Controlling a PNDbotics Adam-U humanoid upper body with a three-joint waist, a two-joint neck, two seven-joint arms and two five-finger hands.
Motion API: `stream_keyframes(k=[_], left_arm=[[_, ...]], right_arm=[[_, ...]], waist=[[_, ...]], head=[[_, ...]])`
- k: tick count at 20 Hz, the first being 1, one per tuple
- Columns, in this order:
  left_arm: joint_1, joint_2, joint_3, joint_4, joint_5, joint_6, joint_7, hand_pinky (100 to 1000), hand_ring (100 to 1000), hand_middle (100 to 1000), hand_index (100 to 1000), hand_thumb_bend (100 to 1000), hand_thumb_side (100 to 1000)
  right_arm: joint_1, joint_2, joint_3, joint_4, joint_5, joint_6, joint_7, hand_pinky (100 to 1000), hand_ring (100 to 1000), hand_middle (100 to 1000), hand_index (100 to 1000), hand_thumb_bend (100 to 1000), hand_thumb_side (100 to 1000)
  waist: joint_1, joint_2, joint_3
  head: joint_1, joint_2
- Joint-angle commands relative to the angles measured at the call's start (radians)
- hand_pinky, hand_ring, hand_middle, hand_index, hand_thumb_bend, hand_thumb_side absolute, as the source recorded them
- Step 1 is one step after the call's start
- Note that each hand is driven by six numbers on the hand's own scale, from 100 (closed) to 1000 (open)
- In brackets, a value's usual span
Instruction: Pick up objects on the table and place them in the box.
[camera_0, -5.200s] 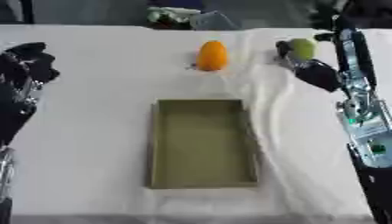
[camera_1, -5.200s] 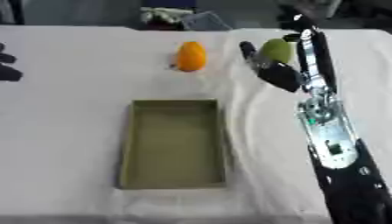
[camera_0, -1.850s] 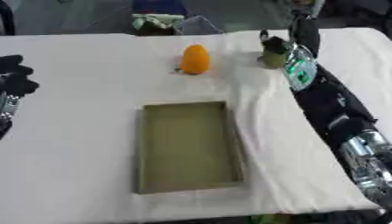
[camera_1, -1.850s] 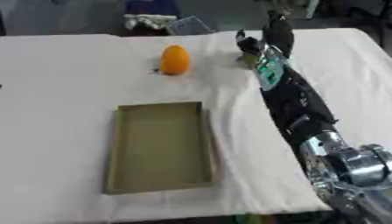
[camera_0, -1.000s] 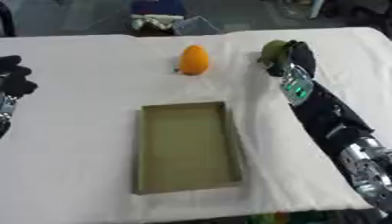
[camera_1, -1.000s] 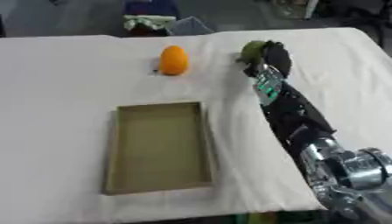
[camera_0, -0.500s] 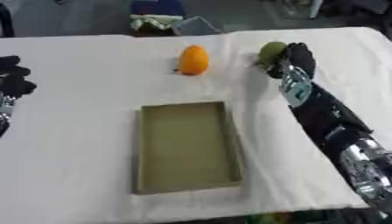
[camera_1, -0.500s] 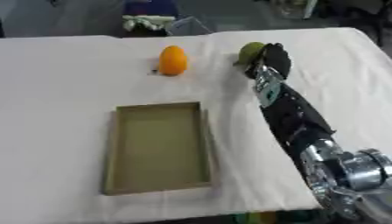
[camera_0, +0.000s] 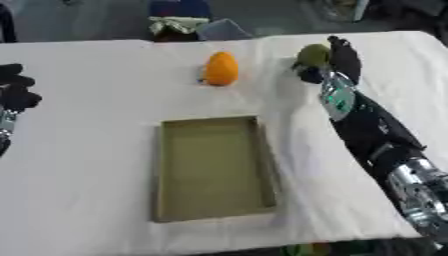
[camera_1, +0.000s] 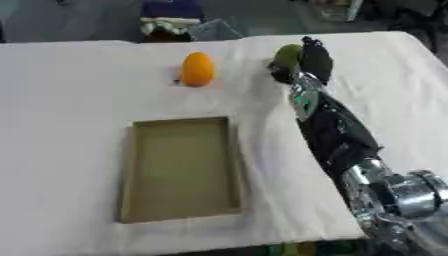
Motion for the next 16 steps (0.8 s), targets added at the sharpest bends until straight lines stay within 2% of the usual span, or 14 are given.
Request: stream_keyframes(k=[1,6,7,13,16], left_arm=[[-0.008,0.014,0.002,-0.015,0.002,-0.003,-0.002,662,610,635,806,431,701],[-0.012,0.014,0.0,-0.017,0.003,-0.004,-0.004,662,610,635,806,430,701],[-0.013,0.014,0.0,-0.017,0.003,-0.004,-0.004,662,610,635,806,431,701],[-0.017,0.014,-0.003,-0.018,0.004,-0.005,-0.006,662,611,635,807,431,701],[-0.017,0.013,-0.003,-0.019,0.005,-0.005,-0.006,662,612,635,807,429,702]], right_arm=[[-0.03,-0.016,-0.008,-0.012,0.026,0.027,-0.014,755,814,794,960,524,426],[-0.04,-0.016,-0.012,0.029,0.03,0.107,-0.001,757,812,795,952,496,402],[-0.04,-0.016,-0.014,0.038,0.025,0.121,0.002,756,811,793,939,401,329],[-0.037,-0.012,-0.011,0.078,-0.014,0.19,-0.008,748,794,763,852,192,120],[-0.033,-0.012,-0.008,0.08,-0.023,0.194,-0.034,735,776,729,752,108,100]], waist=[[0.004,-0.012,0.004],[0.008,-0.005,0.016],[0.01,-0.004,0.018],[0.015,0.0,0.025],[0.016,0.0,0.026]], head=[[-0.003,-0.007],[-0.01,-0.012],[-0.012,-0.013],[-0.022,-0.022],[-0.023,-0.022]])
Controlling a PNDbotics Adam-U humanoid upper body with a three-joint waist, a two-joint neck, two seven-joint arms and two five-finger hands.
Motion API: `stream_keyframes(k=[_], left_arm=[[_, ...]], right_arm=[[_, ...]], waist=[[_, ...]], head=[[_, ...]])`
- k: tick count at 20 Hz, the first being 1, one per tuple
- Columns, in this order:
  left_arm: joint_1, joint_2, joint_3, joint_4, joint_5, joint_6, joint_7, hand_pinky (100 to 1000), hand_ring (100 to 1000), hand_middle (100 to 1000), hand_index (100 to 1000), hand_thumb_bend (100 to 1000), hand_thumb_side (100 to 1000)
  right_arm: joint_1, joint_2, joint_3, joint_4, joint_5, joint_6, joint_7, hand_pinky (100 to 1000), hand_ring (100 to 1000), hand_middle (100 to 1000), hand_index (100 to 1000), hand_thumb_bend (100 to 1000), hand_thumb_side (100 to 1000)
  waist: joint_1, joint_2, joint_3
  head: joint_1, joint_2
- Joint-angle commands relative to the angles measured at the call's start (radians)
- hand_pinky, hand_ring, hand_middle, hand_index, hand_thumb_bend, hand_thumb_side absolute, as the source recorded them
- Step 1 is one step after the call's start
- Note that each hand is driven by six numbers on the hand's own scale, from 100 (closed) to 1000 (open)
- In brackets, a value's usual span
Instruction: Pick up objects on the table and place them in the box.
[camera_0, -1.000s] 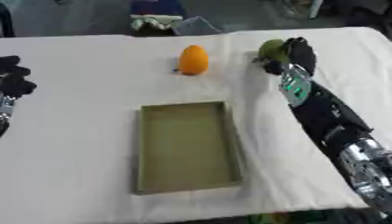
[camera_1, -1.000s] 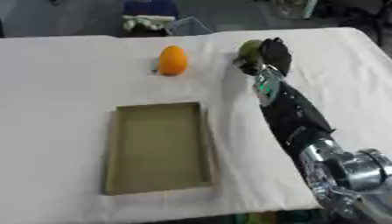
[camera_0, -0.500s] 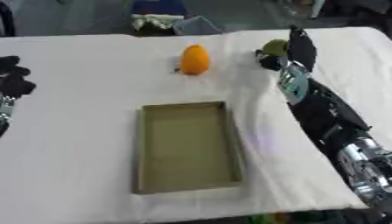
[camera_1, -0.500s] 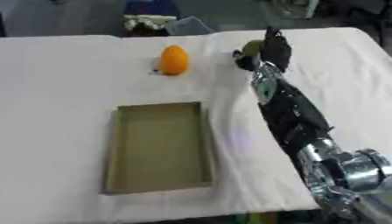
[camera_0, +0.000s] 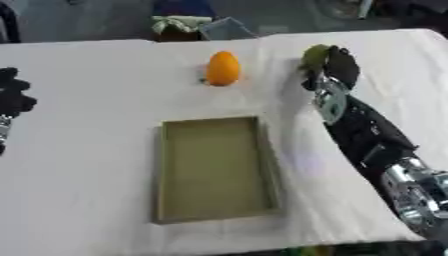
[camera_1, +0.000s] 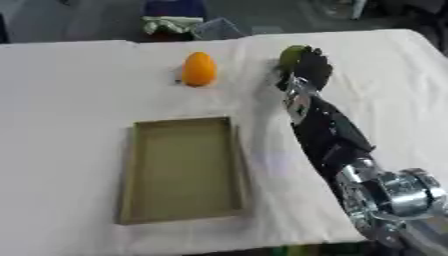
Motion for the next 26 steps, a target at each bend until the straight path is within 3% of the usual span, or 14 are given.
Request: stream_keyframes(k=[1,5,11,14,18,26], left_arm=[[-0.01,0.013,-0.001,-0.018,0.004,-0.001,-0.002,662,612,635,807,429,702],[-0.01,0.012,-0.001,-0.018,0.005,-0.001,-0.001,662,612,634,806,427,702],[-0.008,0.012,0.002,-0.018,0.004,0.0,0.002,662,613,634,806,424,704],[-0.008,0.013,0.005,-0.017,0.004,0.002,0.005,661,613,634,806,418,709],[-0.006,0.016,0.008,-0.017,0.001,0.003,0.008,662,614,634,806,419,709],[-0.006,0.02,0.008,-0.018,-0.001,0.004,0.009,662,615,634,807,419,709]], right_arm=[[-0.018,-0.013,0.002,-0.006,-0.012,0.006,-0.033,730,770,720,725,100,100],[-0.016,-0.016,0.0,-0.036,-0.01,-0.005,-0.103,704,740,667,530,100,100],[-0.004,-0.031,0.013,-0.136,0.006,-0.083,-0.102,695,733,646,453,100,100],[0.027,-0.062,0.052,-0.247,-0.02,-0.185,-0.02,695,734,646,450,100,100],[0.087,-0.11,0.106,-0.401,-0.104,-0.281,0.091,694,735,645,449,100,100],[0.211,-0.215,0.247,-0.717,-0.303,-0.403,0.326,704,743,653,449,100,100]], waist=[[0.003,-0.013,0.001],[0.003,-0.014,-0.003],[0.001,-0.015,-0.014],[-0.003,-0.014,-0.021],[-0.006,-0.013,-0.027],[-0.011,-0.013,-0.04]], head=[[-0.004,-0.012],[-0.003,-0.012],[0.003,-0.01],[0.012,-0.011],[0.02,-0.011],[0.022,-0.011]])
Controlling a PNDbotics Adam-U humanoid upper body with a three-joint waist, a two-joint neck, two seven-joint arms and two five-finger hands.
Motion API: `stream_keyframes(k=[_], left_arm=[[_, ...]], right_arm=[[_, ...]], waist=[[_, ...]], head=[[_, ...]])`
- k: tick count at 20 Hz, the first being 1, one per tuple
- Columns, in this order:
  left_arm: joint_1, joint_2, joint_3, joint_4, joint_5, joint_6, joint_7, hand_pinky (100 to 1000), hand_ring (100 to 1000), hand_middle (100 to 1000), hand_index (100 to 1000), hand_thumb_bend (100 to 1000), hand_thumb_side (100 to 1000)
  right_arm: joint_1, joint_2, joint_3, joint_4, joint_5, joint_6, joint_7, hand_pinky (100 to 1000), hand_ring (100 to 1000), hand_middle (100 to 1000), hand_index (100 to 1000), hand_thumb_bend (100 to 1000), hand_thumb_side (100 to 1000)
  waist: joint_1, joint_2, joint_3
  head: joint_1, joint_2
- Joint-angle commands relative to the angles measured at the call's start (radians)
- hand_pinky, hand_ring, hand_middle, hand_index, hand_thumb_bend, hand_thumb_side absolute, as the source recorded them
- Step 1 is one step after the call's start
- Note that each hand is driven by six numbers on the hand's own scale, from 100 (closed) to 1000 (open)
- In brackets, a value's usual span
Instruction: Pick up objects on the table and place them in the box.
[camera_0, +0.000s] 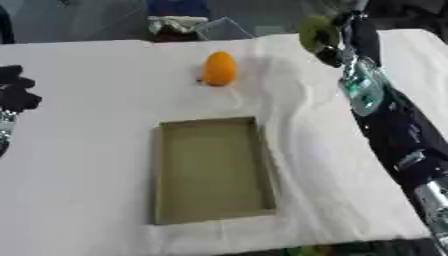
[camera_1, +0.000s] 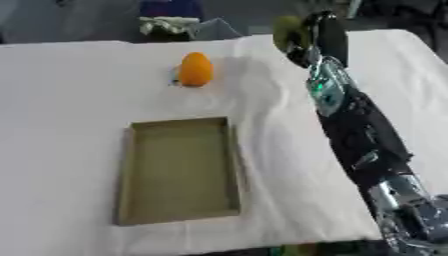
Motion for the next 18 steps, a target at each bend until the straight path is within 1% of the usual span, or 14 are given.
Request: stream_keyframes(k=[1,5,8,11,12,15,18], left_arm=[[-0.006,0.02,0.007,-0.017,-0.005,-0.001,0.003,662,615,634,807,420,709],[-0.008,0.021,0.005,-0.017,-0.005,-0.001,0.001,662,615,634,807,419,709],[-0.009,0.021,0.003,-0.016,-0.005,-0.001,-0.001,662,616,634,807,418,710],[-0.01,0.02,0.001,-0.016,-0.004,-0.001,-0.003,662,616,634,807,418,709],[-0.01,0.02,0.001,-0.016,-0.004,-0.002,-0.004,662,616,634,807,418,709],[-0.011,0.02,0.0,-0.016,-0.003,-0.002,-0.005,662,617,634,807,418,709],[-0.01,0.021,0.0,-0.016,-0.003,-0.002,-0.005,662,617,634,807,418,710]], right_arm=[[0.01,-0.065,0.048,-0.138,-0.091,-0.037,0.097,707,747,659,450,100,100],[0.042,-0.075,0.132,-0.248,-0.163,-0.11,0.248,717,752,666,454,100,100],[0.04,-0.057,0.206,-0.285,-0.202,-0.161,0.364,720,754,668,458,100,100],[0.026,-0.024,0.291,-0.279,-0.228,-0.199,0.475,725,757,672,461,100,100],[0.021,-0.014,0.31,-0.271,-0.231,-0.208,0.504,725,757,673,461,100,100],[0.015,0.011,0.348,-0.236,-0.222,-0.23,0.557,727,757,674,459,100,100],[0.015,0.022,0.366,-0.21,-0.212,-0.256,0.582,735,761,678,465,100,100]], waist=[[-0.002,-0.013,-0.001],[-0.004,-0.014,-0.002],[-0.006,-0.015,0.003],[-0.006,-0.017,0.011],[-0.006,-0.017,0.013],[-0.006,-0.017,0.019],[-0.008,-0.016,0.02]], head=[[0.002,-0.011],[-0.001,-0.011],[-0.005,-0.011],[-0.01,-0.01],[-0.01,-0.009],[-0.013,-0.01],[-0.014,-0.009]])
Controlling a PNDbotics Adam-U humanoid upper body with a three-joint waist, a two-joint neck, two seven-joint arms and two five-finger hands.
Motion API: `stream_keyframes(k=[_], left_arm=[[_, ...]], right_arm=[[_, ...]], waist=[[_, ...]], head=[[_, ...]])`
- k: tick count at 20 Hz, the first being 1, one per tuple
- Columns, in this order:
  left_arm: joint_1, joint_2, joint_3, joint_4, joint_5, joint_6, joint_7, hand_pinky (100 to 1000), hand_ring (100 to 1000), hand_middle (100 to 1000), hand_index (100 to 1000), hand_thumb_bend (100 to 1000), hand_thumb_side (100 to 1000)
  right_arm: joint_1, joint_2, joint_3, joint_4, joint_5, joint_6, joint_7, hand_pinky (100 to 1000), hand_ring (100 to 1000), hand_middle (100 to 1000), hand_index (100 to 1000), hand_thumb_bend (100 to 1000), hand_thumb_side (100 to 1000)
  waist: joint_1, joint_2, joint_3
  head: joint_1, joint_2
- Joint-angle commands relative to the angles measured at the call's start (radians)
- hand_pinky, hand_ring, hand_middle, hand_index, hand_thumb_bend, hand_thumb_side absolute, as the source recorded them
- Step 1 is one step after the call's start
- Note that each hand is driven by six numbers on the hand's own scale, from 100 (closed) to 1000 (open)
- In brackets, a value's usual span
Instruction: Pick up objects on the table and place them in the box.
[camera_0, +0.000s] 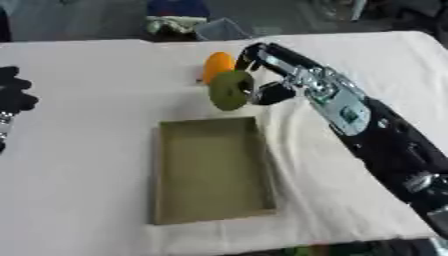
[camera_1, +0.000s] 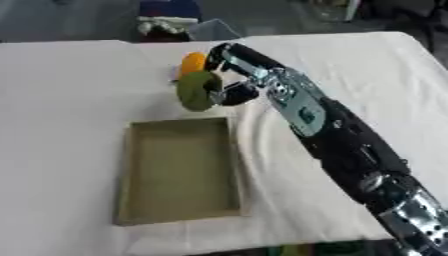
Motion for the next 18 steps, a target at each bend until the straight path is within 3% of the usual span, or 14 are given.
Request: stream_keyframes(k=[1,4,7,8,9,11,18], left_arm=[[-0.01,0.02,0.0,-0.016,-0.003,-0.001,-0.003,662,617,634,807,417,710],[-0.011,0.02,-0.001,-0.015,-0.003,-0.001,-0.004,662,617,634,807,416,710],[-0.011,0.02,0.0,-0.015,-0.004,-0.001,-0.005,662,617,634,807,417,710],[-0.011,0.02,0.0,-0.016,-0.004,-0.001,-0.005,662,617,634,807,416,710],[-0.011,0.02,0.0,-0.016,-0.004,-0.001,-0.005,662,617,634,807,416,710],[-0.01,0.02,0.001,-0.016,-0.004,-0.001,-0.004,662,617,634,807,416,710],[-0.007,0.019,0.002,-0.016,-0.004,-0.001,-0.004,661,617,633,807,416,710]], right_arm=[[-0.023,-0.005,0.013,0.011,0.018,-0.03,0.035,744,772,694,491,100,100],[-0.023,-0.005,0.013,0.017,0.04,-0.063,0.081,760,794,730,649,100,100],[-0.025,-0.006,-0.001,0.006,0.036,-0.083,0.107,769,806,745,703,100,117],[-0.026,-0.007,-0.003,-0.002,0.031,-0.089,0.118,780,823,766,766,210,316],[-0.027,-0.008,-0.006,-0.015,0.022,-0.096,0.135,786,832,778,804,315,421],[-0.031,-0.014,-0.017,-0.054,-0.007,-0.105,0.174,792,840,792,858,421,522],[-0.069,-0.033,-0.068,-0.207,-0.128,-0.065,0.185,786,839,792,890,454,587]], waist=[[0.001,-0.015,0.0],[-0.001,-0.015,-0.003],[0.0,-0.014,-0.003],[0.001,-0.014,-0.003],[0.001,-0.014,-0.003],[0.002,-0.014,-0.002],[0.003,-0.015,-0.004]], head=[[-0.004,-0.009],[-0.002,-0.009],[-0.002,-0.009],[-0.002,-0.01],[-0.001,-0.01],[0.001,-0.01],[0.003,-0.008]])
